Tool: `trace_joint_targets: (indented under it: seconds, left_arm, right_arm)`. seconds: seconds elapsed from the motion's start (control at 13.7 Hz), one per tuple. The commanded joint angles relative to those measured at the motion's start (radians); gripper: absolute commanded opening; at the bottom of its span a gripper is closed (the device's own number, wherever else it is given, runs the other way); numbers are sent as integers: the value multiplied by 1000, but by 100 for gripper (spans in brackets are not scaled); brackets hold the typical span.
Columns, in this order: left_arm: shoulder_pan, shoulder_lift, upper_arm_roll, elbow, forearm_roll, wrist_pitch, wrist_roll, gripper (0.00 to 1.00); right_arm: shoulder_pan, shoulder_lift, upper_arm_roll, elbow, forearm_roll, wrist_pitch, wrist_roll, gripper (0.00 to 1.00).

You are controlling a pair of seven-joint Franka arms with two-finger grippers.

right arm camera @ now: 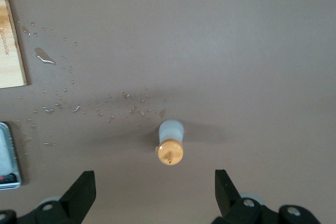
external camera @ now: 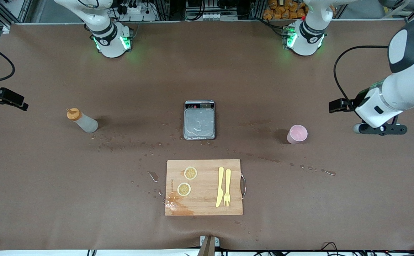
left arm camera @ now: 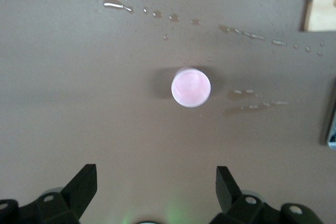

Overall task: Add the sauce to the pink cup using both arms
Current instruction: 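Move the left gripper toward the pink cup while the right gripper approaches the bottle, then grasp the pink cup with the left gripper while the right gripper grasps the bottle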

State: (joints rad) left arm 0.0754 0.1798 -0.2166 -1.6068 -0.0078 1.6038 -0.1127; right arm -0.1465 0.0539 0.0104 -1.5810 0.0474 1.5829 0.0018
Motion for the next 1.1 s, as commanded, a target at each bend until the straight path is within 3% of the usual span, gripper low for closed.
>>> trace_joint_targets:
  seconds: [0.0,0.37,0.51,1.02]
  left_arm:
    - [14,-32,-9,-132,17,144,21,100]
    - [3,-31,-14,-336,17,429,31,100]
    - [-6,-17,-18,-422,17,549,50,100]
    - [-6,115,-20,-432,83,636,251,100]
  right_arm:
    - [-54,7,8,-10,55,-33,40,100]
    - [-178,67,8,-10,201,-116,130,100]
    - [-212,87,8,-10,218,-132,130,100]
    - [-317,156,10,-1,223,-139,193,100]
